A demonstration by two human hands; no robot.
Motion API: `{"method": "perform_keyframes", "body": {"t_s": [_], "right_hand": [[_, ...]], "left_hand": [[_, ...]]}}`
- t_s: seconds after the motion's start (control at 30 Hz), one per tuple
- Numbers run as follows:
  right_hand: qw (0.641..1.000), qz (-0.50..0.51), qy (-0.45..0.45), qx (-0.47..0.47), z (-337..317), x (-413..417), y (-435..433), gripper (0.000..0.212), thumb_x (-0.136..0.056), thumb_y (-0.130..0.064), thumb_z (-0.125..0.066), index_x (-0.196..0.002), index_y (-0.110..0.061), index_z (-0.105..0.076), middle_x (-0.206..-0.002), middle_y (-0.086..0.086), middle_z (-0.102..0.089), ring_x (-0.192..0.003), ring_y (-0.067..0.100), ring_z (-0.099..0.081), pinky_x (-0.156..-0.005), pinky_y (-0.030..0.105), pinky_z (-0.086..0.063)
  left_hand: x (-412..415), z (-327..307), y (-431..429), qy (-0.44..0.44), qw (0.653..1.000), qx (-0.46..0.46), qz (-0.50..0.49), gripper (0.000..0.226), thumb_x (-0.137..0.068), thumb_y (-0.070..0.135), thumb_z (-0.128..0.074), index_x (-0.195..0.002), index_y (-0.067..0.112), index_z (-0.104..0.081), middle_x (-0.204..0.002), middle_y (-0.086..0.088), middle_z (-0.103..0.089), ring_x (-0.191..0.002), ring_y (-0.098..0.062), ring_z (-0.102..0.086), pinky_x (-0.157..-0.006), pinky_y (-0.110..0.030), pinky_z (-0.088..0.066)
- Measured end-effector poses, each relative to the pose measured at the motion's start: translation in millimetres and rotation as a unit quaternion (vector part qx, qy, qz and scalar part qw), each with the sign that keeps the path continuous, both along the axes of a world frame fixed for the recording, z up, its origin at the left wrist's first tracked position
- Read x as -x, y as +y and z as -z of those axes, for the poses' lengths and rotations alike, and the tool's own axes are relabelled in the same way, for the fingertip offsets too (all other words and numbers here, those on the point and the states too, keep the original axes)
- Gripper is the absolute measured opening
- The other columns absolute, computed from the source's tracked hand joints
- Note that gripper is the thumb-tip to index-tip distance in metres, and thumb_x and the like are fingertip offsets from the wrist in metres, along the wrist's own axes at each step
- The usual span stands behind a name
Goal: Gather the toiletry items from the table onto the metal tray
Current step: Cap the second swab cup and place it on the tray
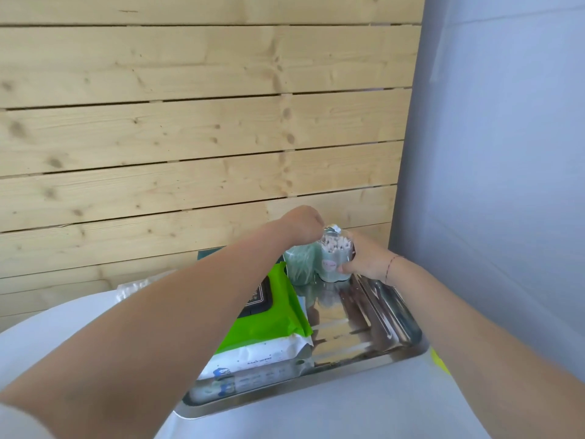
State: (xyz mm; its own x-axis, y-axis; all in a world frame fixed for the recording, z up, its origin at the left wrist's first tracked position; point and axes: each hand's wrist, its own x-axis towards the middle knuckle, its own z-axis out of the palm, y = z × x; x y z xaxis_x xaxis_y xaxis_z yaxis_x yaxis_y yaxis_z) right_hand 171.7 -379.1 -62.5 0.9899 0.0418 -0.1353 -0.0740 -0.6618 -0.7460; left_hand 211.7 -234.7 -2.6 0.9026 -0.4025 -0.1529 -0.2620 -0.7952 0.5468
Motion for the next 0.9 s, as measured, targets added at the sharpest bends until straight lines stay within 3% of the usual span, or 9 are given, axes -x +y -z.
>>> {"method": "perform_keyframes", "body": {"t_s": [0.17, 0.3, 0.4, 0.53, 0.6, 0.63, 0.7, 0.83, 0.9], "right_hand": [[0.998, 0.065, -0.01, -0.002, 11, -16, -3, 0.073, -0.069, 0.011, -0.067, -0.133, -0.012, -0.042, -0.113, 0.006, -0.06, -0.108, 0.027, -0.058, -0.09, 0.035, -0.049], [0.99, 0.133, -0.051, 0.008, 24, -26, -5, 0.072, -0.071, 0.002, -0.069, -0.134, -0.014, -0.04, -0.129, 0.006, -0.059, -0.112, 0.026, -0.059, -0.096, 0.044, -0.05], [0.988, 0.142, -0.06, 0.024, 30, -31, -4, 0.063, -0.07, -0.005, -0.073, -0.126, -0.015, -0.047, -0.122, 0.006, -0.062, -0.11, 0.026, -0.06, -0.095, 0.044, -0.05], [0.988, 0.145, -0.047, 0.032, 34, -35, -5, 0.063, -0.066, -0.004, -0.075, -0.123, -0.014, -0.05, -0.12, 0.007, -0.063, -0.107, 0.026, -0.061, -0.093, 0.044, -0.051], [0.987, 0.148, -0.049, 0.034, 26, -28, -4, 0.063, -0.066, -0.005, -0.076, -0.123, -0.01, -0.05, -0.125, 0.008, -0.062, -0.11, 0.027, -0.06, -0.094, 0.042, -0.05], [0.985, 0.153, -0.056, 0.047, 18, -21, -3, 0.058, -0.069, -0.006, -0.074, -0.122, -0.007, -0.05, -0.125, 0.01, -0.061, -0.111, 0.028, -0.059, -0.091, 0.039, -0.05], [0.976, 0.18, -0.083, 0.087, -1, -2, -1, 0.043, -0.077, -0.004, -0.064, -0.118, -0.001, -0.05, -0.122, 0.017, -0.056, -0.109, 0.032, -0.056, -0.079, 0.031, -0.044], [0.953, 0.215, -0.208, 0.042, -35, 51, 15, 0.056, -0.081, -0.003, -0.06, -0.134, -0.006, -0.043, -0.137, 0.014, -0.041, -0.121, 0.029, -0.05, -0.097, 0.035, -0.041], [0.942, 0.202, -0.267, 0.015, -43, 92, 38, 0.053, -0.081, -0.004, -0.061, -0.132, -0.009, -0.045, -0.133, 0.009, -0.044, -0.121, 0.024, -0.05, -0.101, 0.037, -0.041]], "left_hand": [[-2, 2, 3, -0.015, 0.999, -0.031, -0.001, 0.017, -0.084, -0.003, -0.042, -0.082, 0.014, -0.043, -0.085, -0.005, -0.038, -0.084, -0.019, -0.034, -0.055, -0.024, -0.028], [0, 3, 7, -0.014, 0.999, -0.047, -0.011, 0.036, -0.085, -0.002, -0.043, -0.06, 0.021, -0.032, -0.066, 0.004, -0.029, -0.085, -0.019, -0.034, -0.053, -0.021, -0.024], [0, 3, 7, -0.011, 0.999, -0.041, -0.014, 0.021, -0.087, -0.002, -0.041, -0.073, 0.011, -0.05, -0.072, 0.001, -0.037, -0.087, -0.021, -0.041, -0.065, -0.026, -0.037], [1, 3, 12, -0.013, 0.999, -0.03, -0.026, 0.037, -0.085, -0.001, -0.043, -0.061, 0.024, -0.028, -0.07, 0.005, -0.03, -0.086, -0.02, -0.037, -0.074, -0.029, -0.031], [6, -3, 17, -0.009, 0.999, -0.015, -0.031, 0.022, -0.086, 0.0, -0.045, -0.073, 0.017, -0.052, -0.084, -0.001, -0.049, -0.094, -0.024, -0.046, -0.08, -0.03, -0.037], [9, -7, 22, -0.013, 0.999, -0.002, -0.03, 0.021, -0.087, 0.002, -0.046, -0.098, 0.011, -0.062, -0.104, -0.007, -0.058, -0.106, -0.027, -0.05, -0.088, -0.031, -0.04], [21, -19, 36, -0.034, 0.998, 0.025, -0.044, 0.044, -0.089, 0.004, -0.047, -0.132, 0.01, -0.052, -0.136, -0.007, -0.051, -0.126, -0.024, -0.047, -0.098, -0.029, -0.039], [68, -39, 81, -0.11, 0.981, 0.138, -0.083, 0.043, -0.086, 0.004, -0.048, -0.127, 0.017, -0.056, -0.131, 0.0, -0.055, -0.113, -0.016, -0.052, -0.076, -0.026, -0.045], [110, -41, 115, -0.139, 0.967, 0.185, -0.103, 0.041, -0.086, 0.002, -0.048, -0.121, 0.02, -0.06, -0.125, 0.006, -0.059, -0.108, -0.012, -0.055, -0.071, -0.01, -0.043]]}}
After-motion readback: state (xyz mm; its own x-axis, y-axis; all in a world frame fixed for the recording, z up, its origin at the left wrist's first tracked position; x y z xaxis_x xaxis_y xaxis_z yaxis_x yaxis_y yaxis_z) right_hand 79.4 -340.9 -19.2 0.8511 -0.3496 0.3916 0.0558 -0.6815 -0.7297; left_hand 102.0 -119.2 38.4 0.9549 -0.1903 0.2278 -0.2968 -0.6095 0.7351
